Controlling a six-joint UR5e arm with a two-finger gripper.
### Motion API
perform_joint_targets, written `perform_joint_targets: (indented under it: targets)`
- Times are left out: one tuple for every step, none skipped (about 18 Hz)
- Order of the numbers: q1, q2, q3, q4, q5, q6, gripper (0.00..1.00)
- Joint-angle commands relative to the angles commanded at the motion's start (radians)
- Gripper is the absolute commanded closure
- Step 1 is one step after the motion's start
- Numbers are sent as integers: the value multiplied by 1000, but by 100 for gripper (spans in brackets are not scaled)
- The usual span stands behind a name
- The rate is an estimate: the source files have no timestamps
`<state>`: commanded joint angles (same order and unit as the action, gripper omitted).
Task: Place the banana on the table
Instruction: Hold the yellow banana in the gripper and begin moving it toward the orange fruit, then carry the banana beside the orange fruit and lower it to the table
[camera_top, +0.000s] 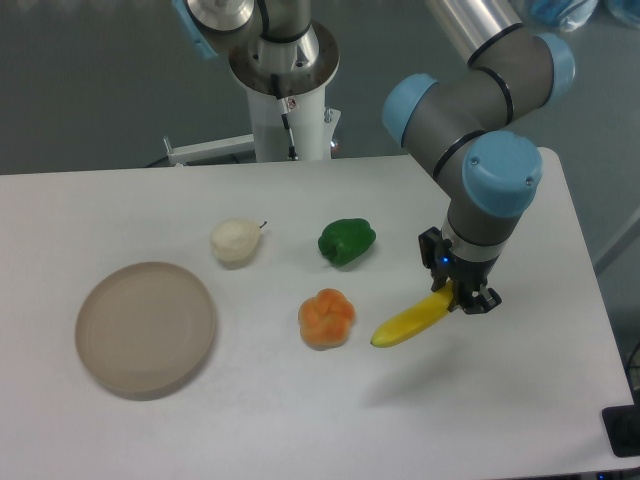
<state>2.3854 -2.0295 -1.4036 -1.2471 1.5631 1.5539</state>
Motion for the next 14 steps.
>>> perform_joint_targets:
  targets:
    - [0, 0, 0, 0, 0, 0, 98]
    - [0, -2, 2, -2, 0, 0, 98]
    - [0, -2, 2, 0, 0, 0, 98]
    - [0, -2, 2, -2, 0, 0, 98]
    - [0, -2, 3, 0, -2, 0, 98]
    - [-2, -3, 3, -2, -2, -6, 97]
    - [-12, -12, 3, 0, 0, -23, 97]
    - [-27, -24, 3, 3, -2, -59, 97]
    - [-35, -32, 2, 11, -2, -84, 97]
    - [-49, -41, 2, 46, -3, -101, 98]
    - [-64, -52, 2, 76, -3, -103, 98]
    - [-81, -63, 3, 96, -2, -106, 97]
    - [-104, -72, -9, 103, -3, -123, 97]
    - [-129, -75, -14, 103, -5, -152, 97]
